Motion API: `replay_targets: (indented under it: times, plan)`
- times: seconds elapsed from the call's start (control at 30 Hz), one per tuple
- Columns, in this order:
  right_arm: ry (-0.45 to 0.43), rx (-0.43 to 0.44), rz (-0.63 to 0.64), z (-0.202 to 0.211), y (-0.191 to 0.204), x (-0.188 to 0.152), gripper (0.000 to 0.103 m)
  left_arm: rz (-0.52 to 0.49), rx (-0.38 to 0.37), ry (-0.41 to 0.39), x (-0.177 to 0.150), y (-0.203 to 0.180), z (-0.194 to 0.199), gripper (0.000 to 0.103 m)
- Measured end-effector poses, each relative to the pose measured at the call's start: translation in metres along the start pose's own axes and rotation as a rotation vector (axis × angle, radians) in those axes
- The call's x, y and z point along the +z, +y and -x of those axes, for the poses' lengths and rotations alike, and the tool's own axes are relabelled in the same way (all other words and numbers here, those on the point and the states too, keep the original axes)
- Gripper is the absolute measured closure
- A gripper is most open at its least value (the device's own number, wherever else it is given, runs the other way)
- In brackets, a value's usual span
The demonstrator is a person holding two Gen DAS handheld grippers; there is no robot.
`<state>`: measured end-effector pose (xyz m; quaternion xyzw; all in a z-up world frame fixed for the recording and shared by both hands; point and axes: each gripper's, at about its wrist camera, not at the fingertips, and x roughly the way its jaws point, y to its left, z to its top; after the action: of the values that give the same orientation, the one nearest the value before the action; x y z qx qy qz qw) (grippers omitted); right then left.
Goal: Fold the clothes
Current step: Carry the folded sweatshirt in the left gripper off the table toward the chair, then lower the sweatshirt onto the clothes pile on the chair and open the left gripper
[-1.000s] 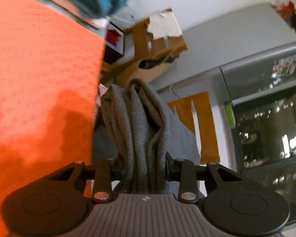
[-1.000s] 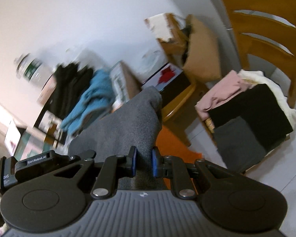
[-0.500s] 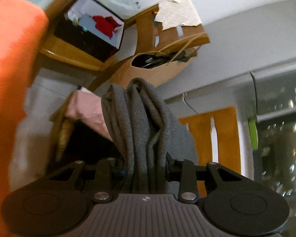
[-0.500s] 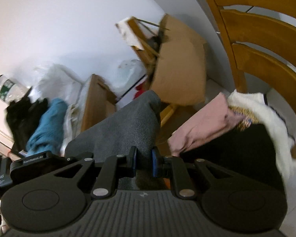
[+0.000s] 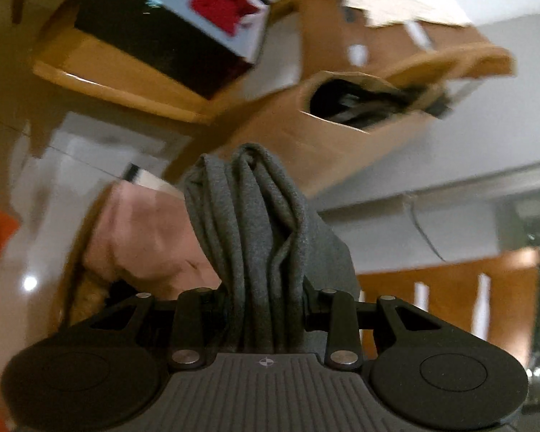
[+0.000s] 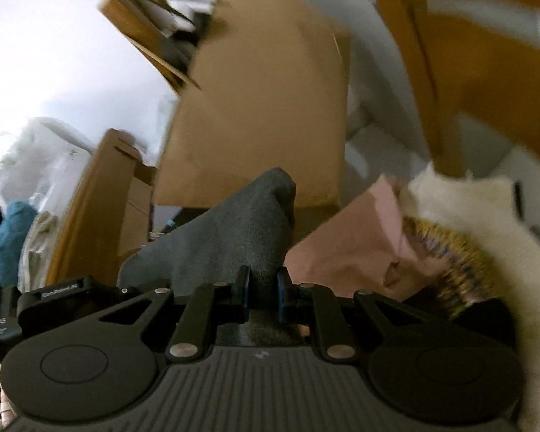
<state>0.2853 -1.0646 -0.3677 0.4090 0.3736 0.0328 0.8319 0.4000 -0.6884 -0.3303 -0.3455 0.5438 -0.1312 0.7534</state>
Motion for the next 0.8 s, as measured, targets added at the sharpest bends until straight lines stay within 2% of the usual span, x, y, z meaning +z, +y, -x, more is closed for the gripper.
replay_targets:
  times: [0.13,0.33,0.47,0.53,0.67,0.73,0.8]
  plan:
    - [0.040,0.031,-0.063,-0.049,-0.009,-0.020,0.087,-0.032,0.058,-0.006,0.014,0.027,-0.006,0.067]
    - [0.131,0.051,-0.065,-0.091,-0.007,-0.059,0.087,-0.042,0.113,0.014,0.016,0.068,-0.003,0.067]
    - [0.152,0.038,-0.057,-0.098,-0.008,-0.086,0.087,-0.021,0.143,0.043,0.004,0.090,-0.006,0.067]
    - [0.151,0.021,-0.043,-0.096,-0.008,-0.095,0.087,-0.029,0.130,0.067,-0.004,0.091,-0.011,0.067]
    - [0.114,-0.051,0.045,-0.075,-0.004,-0.087,0.088,-0.068,0.072,0.106,-0.022,0.080,-0.029,0.066]
    - [0.108,-0.085,0.088,-0.069,-0.004,-0.083,0.088,-0.085,0.073,0.127,-0.027,0.081,-0.044,0.064]
    - [0.120,-0.128,0.142,-0.069,-0.005,-0.082,0.088,-0.095,0.121,0.152,-0.031,0.087,-0.060,0.056]
